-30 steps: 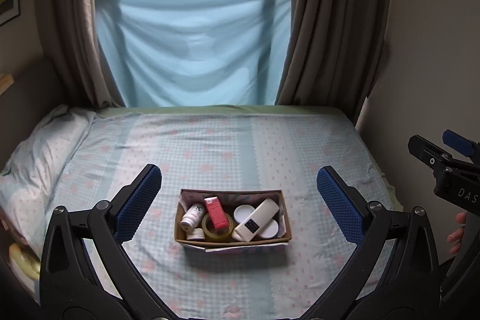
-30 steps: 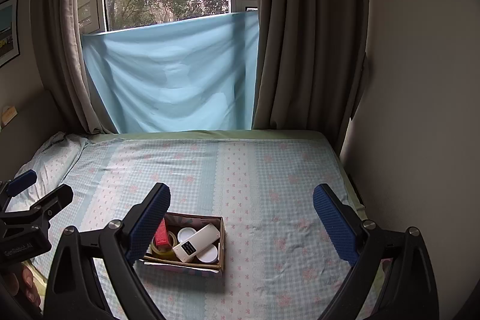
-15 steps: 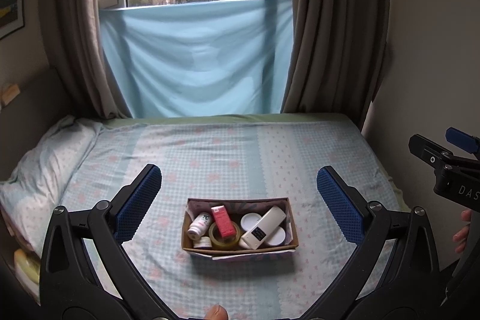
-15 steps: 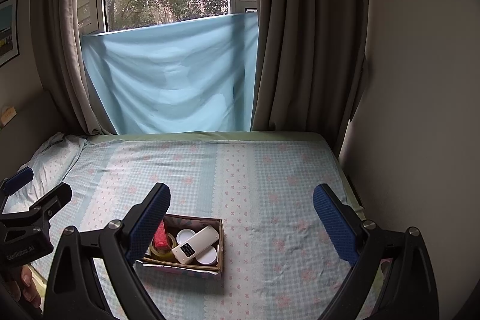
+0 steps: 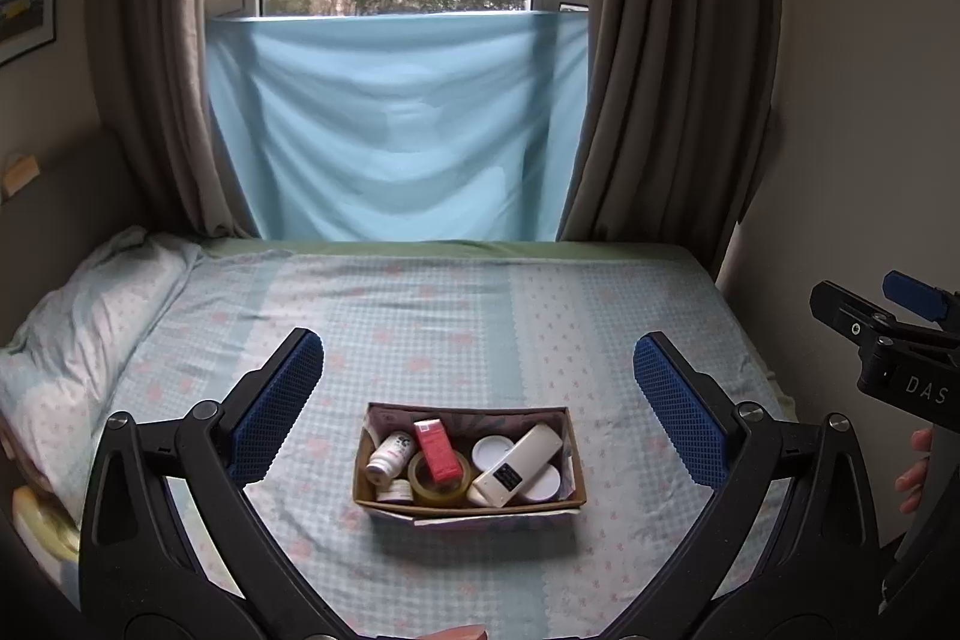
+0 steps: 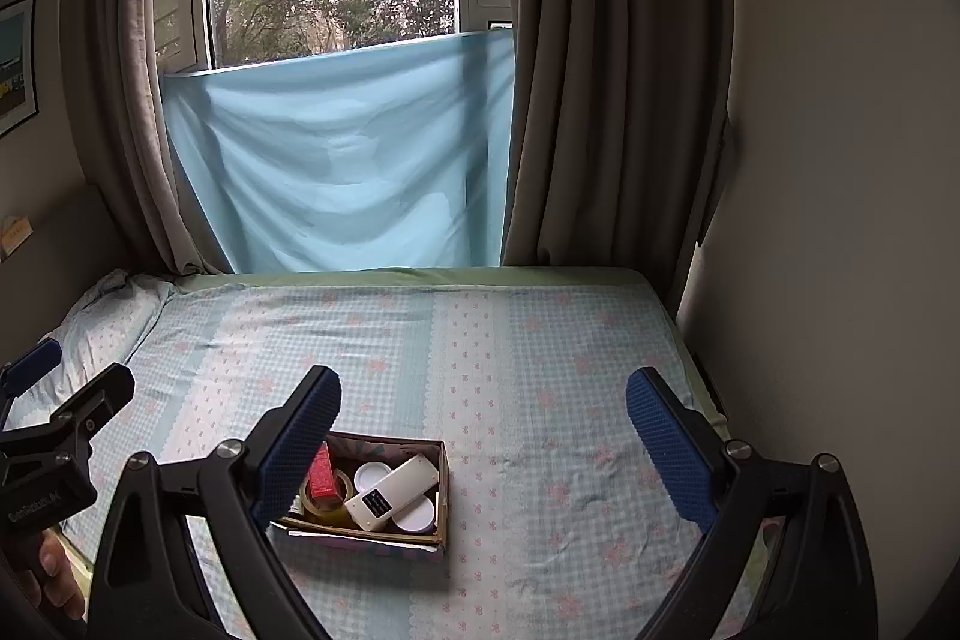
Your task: Organize rigid objects
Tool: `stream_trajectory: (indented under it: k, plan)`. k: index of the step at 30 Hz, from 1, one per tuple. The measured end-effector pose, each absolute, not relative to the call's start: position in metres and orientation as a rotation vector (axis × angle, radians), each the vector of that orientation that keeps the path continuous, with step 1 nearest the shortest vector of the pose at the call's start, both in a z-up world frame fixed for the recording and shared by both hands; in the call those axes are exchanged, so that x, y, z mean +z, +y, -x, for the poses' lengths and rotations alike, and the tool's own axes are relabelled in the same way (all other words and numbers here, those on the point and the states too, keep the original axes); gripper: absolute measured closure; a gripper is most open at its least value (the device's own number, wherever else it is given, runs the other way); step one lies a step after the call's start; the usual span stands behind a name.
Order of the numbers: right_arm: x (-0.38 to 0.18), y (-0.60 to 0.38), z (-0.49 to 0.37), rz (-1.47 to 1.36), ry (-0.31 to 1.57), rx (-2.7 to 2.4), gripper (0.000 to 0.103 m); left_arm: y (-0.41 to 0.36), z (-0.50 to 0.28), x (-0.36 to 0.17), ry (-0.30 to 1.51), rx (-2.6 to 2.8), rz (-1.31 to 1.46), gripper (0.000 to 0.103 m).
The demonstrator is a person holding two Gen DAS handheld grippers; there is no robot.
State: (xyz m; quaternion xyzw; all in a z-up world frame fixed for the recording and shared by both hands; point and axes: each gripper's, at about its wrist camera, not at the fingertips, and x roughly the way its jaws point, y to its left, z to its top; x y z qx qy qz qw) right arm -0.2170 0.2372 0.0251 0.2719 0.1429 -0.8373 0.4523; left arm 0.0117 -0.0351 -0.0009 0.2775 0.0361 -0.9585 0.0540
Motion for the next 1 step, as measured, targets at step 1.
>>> stream_trajectory:
  k: [1]
  plan:
    - [0.0251, 0.2372, 0.2169, -0.672, 0.353, -2.068, 0.008, -0.0359, -0.012, -0.0006, 0.117, -2.916, -0.844, 0.0]
